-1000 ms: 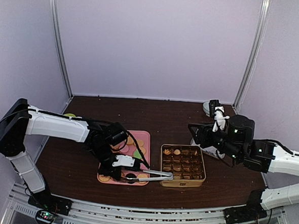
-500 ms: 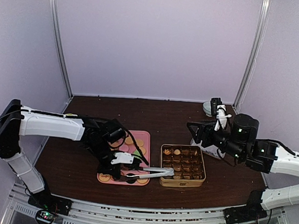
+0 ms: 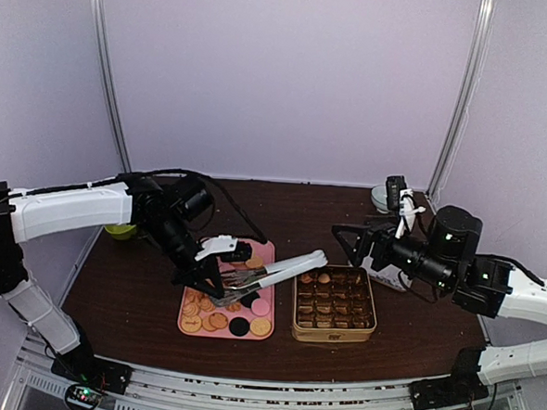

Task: Pack the cookies
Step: Pass from the left arm to the right

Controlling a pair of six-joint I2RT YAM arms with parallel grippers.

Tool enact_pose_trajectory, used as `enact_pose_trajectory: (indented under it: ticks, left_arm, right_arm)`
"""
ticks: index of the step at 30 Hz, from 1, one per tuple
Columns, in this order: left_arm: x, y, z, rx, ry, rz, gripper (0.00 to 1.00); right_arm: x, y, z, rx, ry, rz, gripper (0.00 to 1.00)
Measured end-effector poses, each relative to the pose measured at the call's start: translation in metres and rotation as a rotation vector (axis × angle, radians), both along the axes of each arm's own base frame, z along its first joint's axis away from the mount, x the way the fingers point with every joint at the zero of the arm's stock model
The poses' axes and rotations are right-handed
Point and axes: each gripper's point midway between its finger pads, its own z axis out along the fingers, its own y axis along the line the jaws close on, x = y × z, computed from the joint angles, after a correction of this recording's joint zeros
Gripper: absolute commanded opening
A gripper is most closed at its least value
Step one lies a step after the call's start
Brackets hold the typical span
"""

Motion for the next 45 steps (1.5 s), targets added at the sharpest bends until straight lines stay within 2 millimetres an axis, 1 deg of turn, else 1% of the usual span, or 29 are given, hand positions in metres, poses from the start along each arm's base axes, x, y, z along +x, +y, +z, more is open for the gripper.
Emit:
enact_pose_trajectory:
  ticks: [3, 6, 8, 13, 15, 17, 23, 29, 33, 37, 39, 41, 45]
  left_arm:
    - [0.003, -0.001, 0.018, -0.059, 0.041, 0.013, 0.0]
    - [0.001, -0.003, 0.036, -0.115, 0.085, 0.014, 0.0]
    - [-0.001, -0.004, 0.049, -0.157, 0.123, 0.01, 0.0]
    - [-0.005, -0.006, 0.07, -0.237, 0.195, 0.003, 0.0]
    - [-0.006, -0.007, 0.077, -0.259, 0.213, 0.001, 0.0]
    - [-0.007, -0.008, 0.081, -0.275, 0.223, -0.004, 0.0]
    - [-0.01, -0.01, 0.088, -0.305, 0.245, -0.017, 0.0]
    - [-0.01, -0.011, 0.09, -0.312, 0.25, -0.02, 0.0]
    - [-0.01, -0.012, 0.092, -0.315, 0.246, -0.021, 0.0]
    - [-0.01, -0.011, 0.091, -0.308, 0.252, -0.016, 0.0]
    - [-0.01, -0.011, 0.091, -0.305, 0.253, -0.012, 0.0]
    - [-0.009, -0.01, 0.09, -0.3, 0.252, -0.009, 0.0]
    - [-0.008, -0.01, 0.088, -0.29, 0.249, -0.003, 0.0]
  right_arm:
    - [-0.008, 0.01, 0.01, 0.042, -0.013, 0.09, 1.0]
    - [-0.018, 0.023, 0.017, 0.085, -0.018, 0.2, 1.0]
    - [-0.024, 0.034, 0.015, 0.101, -0.003, 0.275, 1.0]
    - [-0.034, 0.059, 0.003, 0.117, 0.053, 0.415, 1.0]
    - [-0.036, 0.067, 0.003, 0.127, 0.067, 0.451, 1.0]
    - [-0.035, 0.075, 0.007, 0.148, 0.065, 0.477, 1.0]
    - [-0.028, 0.094, 0.022, 0.204, 0.044, 0.522, 0.95]
    - [-0.02, 0.112, 0.025, 0.218, 0.047, 0.551, 0.86]
    - [-0.021, 0.119, 0.026, 0.23, 0.044, 0.564, 0.8]
    - [-0.022, 0.125, 0.026, 0.248, 0.054, 0.574, 0.76]
    - [-0.022, 0.128, 0.028, 0.262, 0.057, 0.579, 0.72]
    - [-0.022, 0.13, 0.029, 0.272, 0.057, 0.583, 0.68]
    - [-0.023, 0.132, 0.029, 0.283, 0.069, 0.587, 0.65]
